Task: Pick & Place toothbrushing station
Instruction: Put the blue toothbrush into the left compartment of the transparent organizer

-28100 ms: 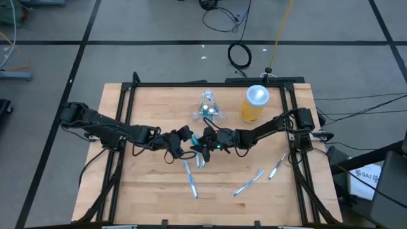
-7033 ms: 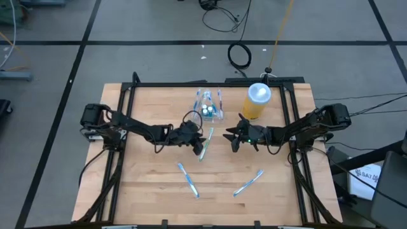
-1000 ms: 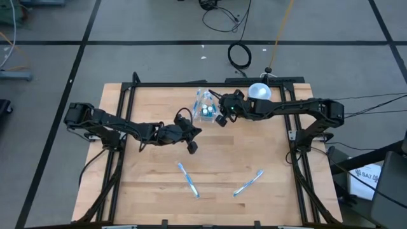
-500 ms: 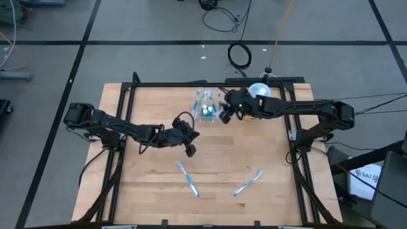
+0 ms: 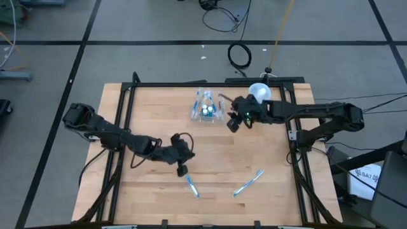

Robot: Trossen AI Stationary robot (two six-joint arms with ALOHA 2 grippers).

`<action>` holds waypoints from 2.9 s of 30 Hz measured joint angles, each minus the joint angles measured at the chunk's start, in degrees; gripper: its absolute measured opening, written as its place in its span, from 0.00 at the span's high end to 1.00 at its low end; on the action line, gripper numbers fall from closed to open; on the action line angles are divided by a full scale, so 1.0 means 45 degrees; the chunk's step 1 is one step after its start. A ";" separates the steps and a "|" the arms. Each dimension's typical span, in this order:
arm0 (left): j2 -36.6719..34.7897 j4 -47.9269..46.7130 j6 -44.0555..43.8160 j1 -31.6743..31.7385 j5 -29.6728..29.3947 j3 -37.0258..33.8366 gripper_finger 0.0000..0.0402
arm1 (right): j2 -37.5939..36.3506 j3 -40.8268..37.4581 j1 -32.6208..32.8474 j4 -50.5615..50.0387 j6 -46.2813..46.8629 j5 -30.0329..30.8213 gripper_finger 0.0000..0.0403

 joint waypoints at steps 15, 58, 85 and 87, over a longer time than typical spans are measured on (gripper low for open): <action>0.0000 -0.2261 0.2050 -0.0654 0.0643 0.0000 0.95 | 0.0005 -0.2631 0.1802 0.1975 0.2228 -0.0027 0.68; 0.2727 -0.1129 1.4468 -0.0751 0.0918 0.0342 0.97 | -0.0073 -0.7236 0.3124 1.1336 0.4577 -0.1321 0.68; 0.2390 0.0928 2.4481 0.1468 0.1957 0.1860 0.99 | 0.5726 -0.6397 0.5006 1.7675 0.5081 0.0003 0.68; 0.2390 0.0933 2.4496 0.1468 0.1962 0.1860 0.98 | 0.5935 -0.6234 0.5006 1.8053 0.4902 -0.0003 0.68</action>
